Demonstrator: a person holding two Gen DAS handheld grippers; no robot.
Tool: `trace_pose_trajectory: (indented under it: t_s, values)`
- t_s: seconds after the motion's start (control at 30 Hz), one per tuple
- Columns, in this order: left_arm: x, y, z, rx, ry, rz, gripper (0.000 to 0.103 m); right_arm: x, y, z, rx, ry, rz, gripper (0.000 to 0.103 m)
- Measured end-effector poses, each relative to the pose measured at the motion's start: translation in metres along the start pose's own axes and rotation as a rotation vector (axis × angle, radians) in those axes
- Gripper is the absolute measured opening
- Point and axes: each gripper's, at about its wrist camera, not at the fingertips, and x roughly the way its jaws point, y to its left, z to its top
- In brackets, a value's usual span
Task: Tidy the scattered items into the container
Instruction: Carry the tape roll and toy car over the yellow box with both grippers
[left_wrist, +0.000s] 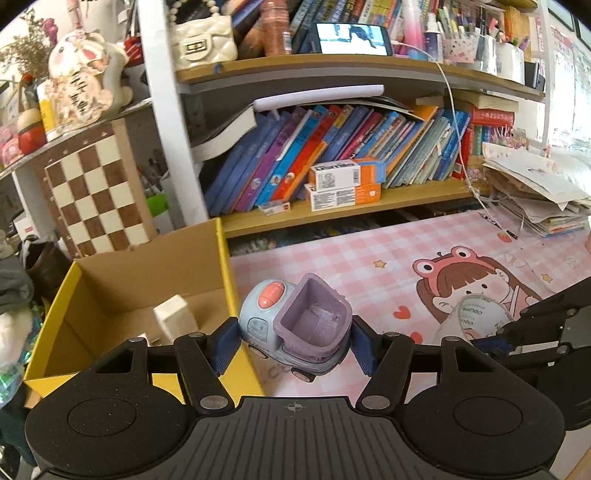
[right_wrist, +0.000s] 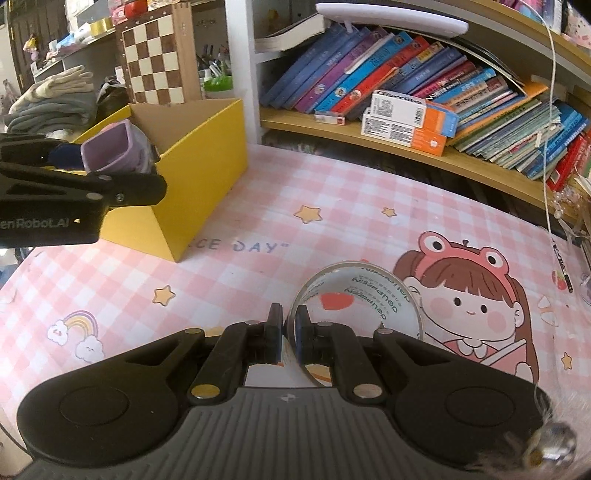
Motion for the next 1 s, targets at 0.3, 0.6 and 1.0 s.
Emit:
trace_pose_trajectory:
  t_s: [0.3, 0.6, 1.0]
  values:
    - [-0.014, 0.023, -0.004, 0.009, -0.026, -0.014, 0.063, -0.003, 0.029, 0.011, -0.010, -0.013, -0.008, 0.007]
    - [-0.024, 0.050, -0.006, 0.001, -0.053, -0.019, 0.063, -0.010, 0.055, 0.028, -0.023, -0.050, -0.023, 0.007]
    - [-0.032, 0.086, -0.006, -0.028, -0.093, -0.014, 0.063, -0.012, 0.089, 0.047, -0.047, -0.079, -0.027, 0.007]
